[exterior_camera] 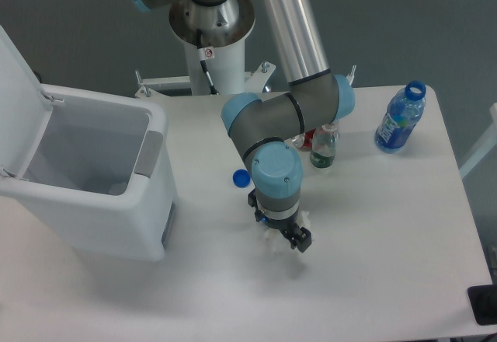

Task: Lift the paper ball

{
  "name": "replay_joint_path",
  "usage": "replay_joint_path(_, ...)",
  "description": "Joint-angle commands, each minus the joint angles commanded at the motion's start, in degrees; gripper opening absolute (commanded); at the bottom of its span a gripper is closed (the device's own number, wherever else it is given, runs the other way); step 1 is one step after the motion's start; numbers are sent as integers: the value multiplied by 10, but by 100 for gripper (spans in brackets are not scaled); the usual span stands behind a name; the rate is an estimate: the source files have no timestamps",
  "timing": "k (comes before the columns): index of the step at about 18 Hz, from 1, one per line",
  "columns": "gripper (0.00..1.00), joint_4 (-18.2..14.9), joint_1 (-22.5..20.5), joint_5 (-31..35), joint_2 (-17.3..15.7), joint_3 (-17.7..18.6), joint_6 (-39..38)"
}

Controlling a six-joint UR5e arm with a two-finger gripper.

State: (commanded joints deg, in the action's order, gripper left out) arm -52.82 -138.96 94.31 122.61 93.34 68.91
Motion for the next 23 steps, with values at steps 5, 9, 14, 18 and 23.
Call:
replay_joint_path(5, 49, 0, 0, 0, 0, -2, -2)
replay_joint_path(9, 24, 0, 0, 0, -1, -4, -2)
replay_joint_path(14, 0, 0, 0, -1, -1, -8, -25)
replay_joint_path(18, 0, -1, -1, -4, -8, -23, -29)
replay_joint_path(23, 0, -4, -4, -5, -41, -31, -26)
